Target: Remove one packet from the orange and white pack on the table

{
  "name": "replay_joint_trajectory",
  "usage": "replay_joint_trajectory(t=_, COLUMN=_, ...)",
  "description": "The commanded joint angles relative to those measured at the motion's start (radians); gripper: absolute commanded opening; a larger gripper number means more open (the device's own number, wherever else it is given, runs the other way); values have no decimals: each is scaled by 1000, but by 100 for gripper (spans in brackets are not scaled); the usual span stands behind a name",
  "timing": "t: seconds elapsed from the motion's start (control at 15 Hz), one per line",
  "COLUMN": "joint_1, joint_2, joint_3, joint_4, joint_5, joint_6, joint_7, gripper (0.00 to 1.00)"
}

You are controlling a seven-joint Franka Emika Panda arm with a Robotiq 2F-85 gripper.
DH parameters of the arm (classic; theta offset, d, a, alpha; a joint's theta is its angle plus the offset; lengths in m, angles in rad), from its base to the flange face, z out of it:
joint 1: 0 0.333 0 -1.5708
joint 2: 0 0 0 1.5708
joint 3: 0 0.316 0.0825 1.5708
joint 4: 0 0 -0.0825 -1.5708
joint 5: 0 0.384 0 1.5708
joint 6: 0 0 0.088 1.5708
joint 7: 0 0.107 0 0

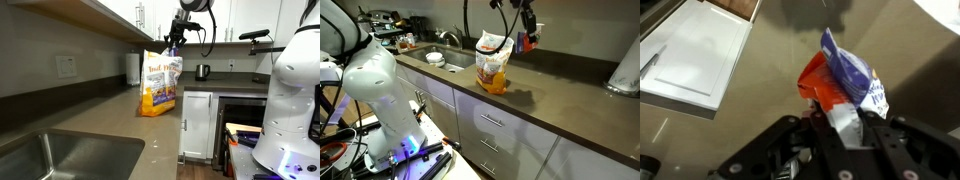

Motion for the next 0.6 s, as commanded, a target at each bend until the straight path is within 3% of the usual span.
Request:
replay_joint_trajectory(t=0.0, joint_1=-7, joint_2=131, joint_3=-33, joint_4=47, joint_5=60, joint_6=85, joint_7=-100, gripper=9)
replay_joint_trajectory(t=0.53, joint_1=28, joint_2=422, joint_3=-73, joint_4=126, joint_5=303, joint_6=147, joint_7=-298, gripper=9)
